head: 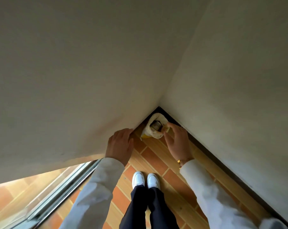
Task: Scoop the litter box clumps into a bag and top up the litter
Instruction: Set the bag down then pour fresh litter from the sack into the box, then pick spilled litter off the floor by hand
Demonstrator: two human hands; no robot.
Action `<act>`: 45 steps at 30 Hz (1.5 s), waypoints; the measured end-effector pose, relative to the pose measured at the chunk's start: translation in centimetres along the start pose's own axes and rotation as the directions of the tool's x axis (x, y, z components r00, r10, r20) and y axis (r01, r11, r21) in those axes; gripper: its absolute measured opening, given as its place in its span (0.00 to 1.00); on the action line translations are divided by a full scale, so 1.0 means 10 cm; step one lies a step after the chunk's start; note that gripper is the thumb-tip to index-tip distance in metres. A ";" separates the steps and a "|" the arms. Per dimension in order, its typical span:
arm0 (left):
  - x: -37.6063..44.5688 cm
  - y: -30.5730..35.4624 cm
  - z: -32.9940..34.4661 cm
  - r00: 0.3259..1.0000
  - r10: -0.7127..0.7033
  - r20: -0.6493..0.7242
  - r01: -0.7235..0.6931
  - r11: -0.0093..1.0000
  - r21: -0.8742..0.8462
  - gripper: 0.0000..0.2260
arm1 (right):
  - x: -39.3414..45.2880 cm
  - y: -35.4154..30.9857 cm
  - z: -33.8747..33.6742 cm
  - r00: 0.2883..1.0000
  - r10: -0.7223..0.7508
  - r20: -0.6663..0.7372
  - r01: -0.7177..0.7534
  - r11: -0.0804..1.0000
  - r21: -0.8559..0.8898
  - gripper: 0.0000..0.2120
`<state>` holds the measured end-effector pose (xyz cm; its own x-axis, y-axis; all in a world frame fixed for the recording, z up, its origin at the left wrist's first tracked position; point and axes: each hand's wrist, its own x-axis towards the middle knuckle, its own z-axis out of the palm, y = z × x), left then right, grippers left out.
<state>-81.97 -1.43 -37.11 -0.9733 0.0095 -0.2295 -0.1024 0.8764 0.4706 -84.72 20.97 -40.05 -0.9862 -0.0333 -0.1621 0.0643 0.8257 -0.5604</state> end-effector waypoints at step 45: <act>-2.96 2.33 -0.95 0.488 0.804 0.338 -0.844 0.534 -0.051 0.14 | -5.51 -0.64 -2.20 0.432 0.692 -0.579 -0.637 0.689 0.347 0.18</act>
<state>-57.55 14.12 -11.28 -0.4881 0.8725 -0.0218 0.7565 0.4354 0.4880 -34.13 29.86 -9.70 -0.4700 0.8826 0.0126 0.7250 0.3942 -0.5648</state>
